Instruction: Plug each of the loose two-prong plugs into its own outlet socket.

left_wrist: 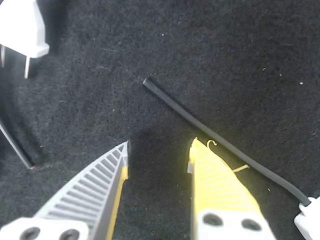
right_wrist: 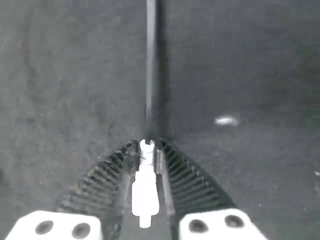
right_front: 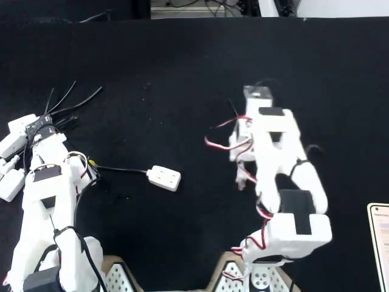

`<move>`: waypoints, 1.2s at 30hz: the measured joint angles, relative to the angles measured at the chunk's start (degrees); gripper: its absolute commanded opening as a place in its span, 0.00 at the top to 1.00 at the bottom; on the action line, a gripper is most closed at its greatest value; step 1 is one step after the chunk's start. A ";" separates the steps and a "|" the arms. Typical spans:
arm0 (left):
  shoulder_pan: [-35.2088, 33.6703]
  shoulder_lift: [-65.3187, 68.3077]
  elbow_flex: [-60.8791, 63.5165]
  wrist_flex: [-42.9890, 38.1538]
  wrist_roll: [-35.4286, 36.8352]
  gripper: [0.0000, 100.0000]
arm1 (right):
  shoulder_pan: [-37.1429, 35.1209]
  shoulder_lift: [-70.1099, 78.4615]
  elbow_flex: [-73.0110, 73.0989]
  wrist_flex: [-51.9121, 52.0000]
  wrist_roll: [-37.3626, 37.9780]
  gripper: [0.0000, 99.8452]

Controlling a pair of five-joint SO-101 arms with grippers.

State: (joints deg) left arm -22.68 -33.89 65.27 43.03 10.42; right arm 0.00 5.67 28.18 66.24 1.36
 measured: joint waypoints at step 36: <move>0.00 0.00 0.00 0.00 0.00 0.80 | -5.27 -0.62 3.52 2.46 60.48 0.89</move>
State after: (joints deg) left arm -22.68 -33.89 65.27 43.03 10.42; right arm -5.27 5.05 31.69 68.70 61.85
